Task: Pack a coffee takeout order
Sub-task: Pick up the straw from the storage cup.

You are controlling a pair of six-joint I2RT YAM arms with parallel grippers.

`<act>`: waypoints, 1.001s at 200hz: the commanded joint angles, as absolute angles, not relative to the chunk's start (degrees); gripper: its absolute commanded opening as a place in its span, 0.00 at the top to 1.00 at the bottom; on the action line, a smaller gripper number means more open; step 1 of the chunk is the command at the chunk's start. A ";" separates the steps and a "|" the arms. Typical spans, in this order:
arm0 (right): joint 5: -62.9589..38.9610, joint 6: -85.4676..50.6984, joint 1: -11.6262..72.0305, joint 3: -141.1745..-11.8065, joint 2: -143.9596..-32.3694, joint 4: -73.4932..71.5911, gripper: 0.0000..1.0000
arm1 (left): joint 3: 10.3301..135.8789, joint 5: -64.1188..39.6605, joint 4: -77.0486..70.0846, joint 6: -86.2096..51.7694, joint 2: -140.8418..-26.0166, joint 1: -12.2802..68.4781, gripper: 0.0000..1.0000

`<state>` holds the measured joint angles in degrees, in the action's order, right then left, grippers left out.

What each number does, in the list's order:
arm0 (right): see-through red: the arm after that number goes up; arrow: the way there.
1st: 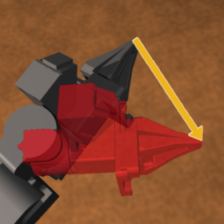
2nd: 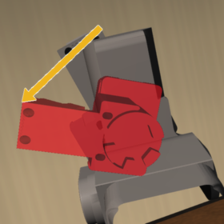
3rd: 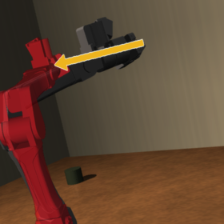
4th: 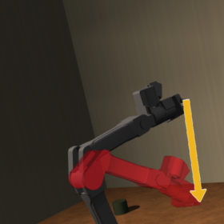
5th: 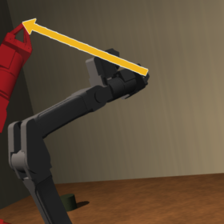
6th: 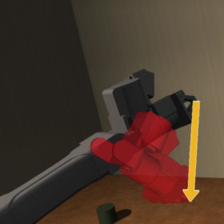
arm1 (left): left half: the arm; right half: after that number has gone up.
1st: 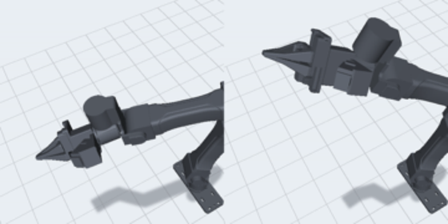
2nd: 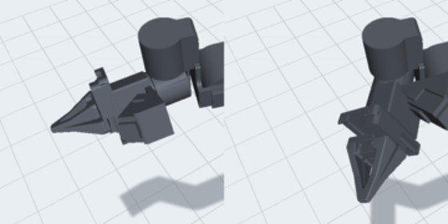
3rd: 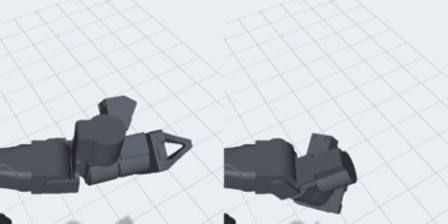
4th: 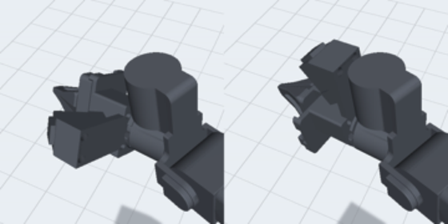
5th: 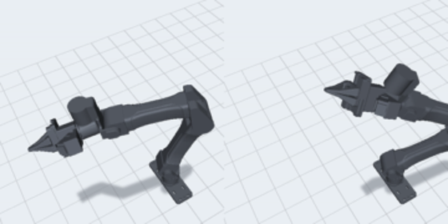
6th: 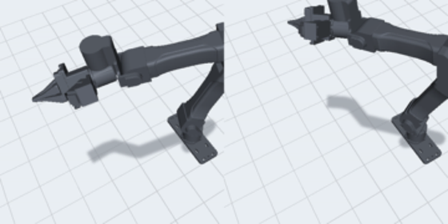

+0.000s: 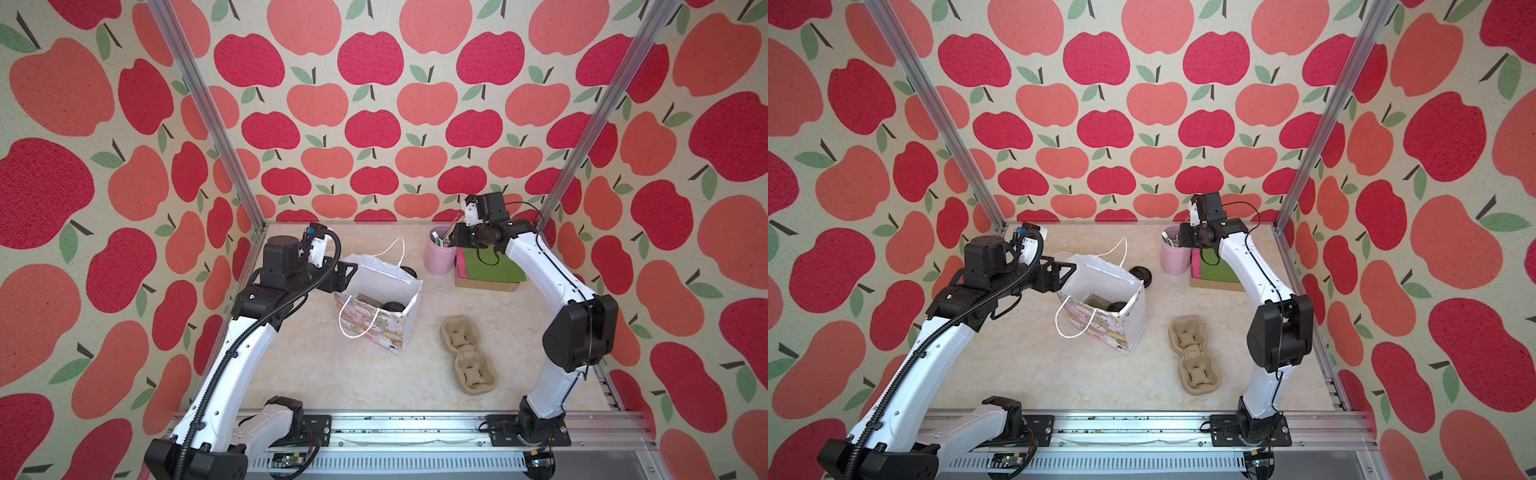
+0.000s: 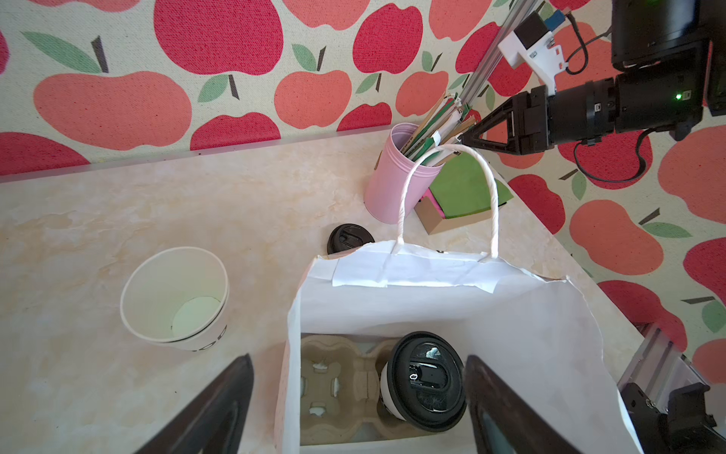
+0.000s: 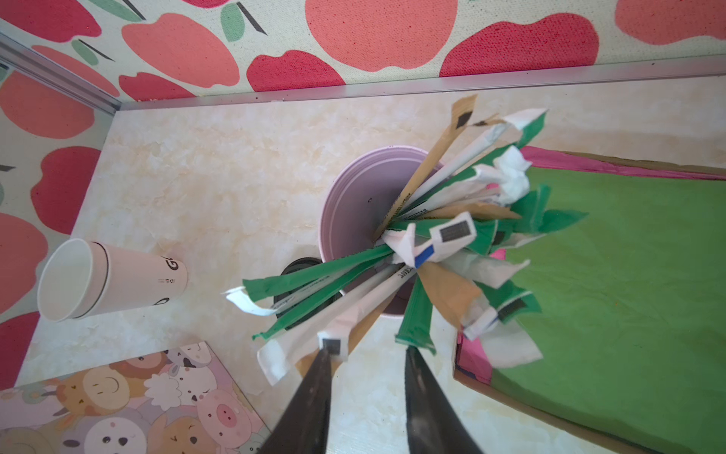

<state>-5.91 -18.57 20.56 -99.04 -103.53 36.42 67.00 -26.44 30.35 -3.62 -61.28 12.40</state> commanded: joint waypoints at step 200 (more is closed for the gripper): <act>-7.57 -17.34 23.54 -106.09 -110.21 38.90 0.61 | 66.52 -26.89 29.55 -4.22 -61.27 13.01 0.14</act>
<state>-8.82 -19.70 22.70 -104.25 -109.54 35.88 67.00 -26.44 30.35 -3.64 -61.28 12.80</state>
